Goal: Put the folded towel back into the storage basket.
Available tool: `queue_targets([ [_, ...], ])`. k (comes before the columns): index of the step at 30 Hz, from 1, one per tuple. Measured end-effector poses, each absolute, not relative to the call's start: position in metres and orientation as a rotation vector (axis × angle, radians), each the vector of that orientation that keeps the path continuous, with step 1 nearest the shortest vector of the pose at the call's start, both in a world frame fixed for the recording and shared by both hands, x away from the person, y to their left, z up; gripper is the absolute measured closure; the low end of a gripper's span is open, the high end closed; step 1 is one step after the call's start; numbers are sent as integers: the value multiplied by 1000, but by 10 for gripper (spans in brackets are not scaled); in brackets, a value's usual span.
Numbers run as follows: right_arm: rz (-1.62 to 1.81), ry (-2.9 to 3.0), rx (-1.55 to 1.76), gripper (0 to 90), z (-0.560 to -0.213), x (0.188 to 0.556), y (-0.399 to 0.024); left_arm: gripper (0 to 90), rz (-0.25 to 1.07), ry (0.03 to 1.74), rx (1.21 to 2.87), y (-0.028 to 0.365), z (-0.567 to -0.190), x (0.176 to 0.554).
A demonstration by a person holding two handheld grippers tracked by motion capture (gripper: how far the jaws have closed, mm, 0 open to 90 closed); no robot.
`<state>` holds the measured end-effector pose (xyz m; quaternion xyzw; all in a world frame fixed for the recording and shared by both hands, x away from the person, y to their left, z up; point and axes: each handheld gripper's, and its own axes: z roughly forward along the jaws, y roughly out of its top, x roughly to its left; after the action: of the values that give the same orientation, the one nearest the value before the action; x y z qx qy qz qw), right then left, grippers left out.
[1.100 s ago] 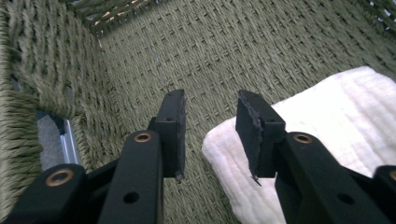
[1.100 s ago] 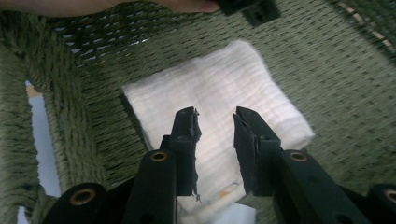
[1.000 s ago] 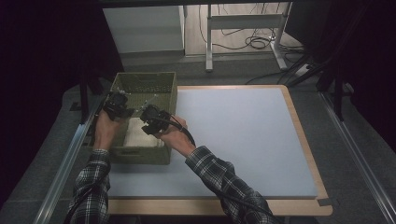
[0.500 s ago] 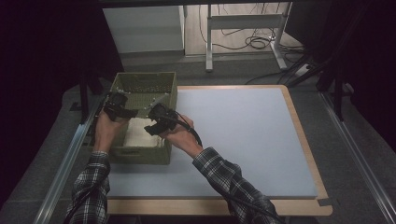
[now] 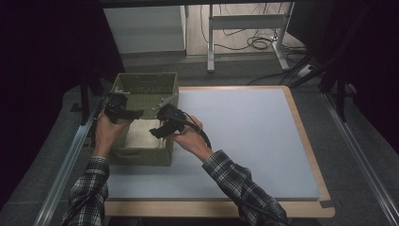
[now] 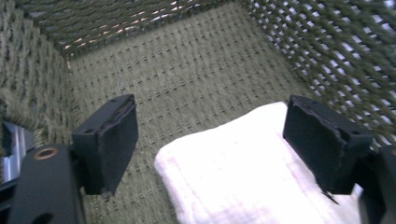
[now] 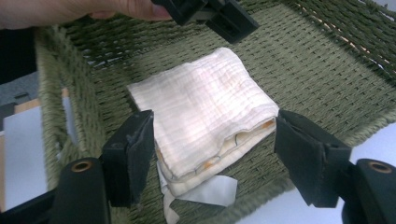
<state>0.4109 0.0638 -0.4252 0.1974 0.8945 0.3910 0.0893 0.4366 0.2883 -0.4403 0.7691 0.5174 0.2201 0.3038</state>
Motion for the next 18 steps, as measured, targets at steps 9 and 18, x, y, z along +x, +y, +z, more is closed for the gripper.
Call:
queue_targets([
  [9, 1203, 2655, 581, 194, -421, 409, 47, 88, 539, 1353, 1998, 283, -437, 428],
  [18, 1222, 2663, 582, 107, -420, 409, 30, 32, 491, 1318, 1964, 276, -431, 421],
])
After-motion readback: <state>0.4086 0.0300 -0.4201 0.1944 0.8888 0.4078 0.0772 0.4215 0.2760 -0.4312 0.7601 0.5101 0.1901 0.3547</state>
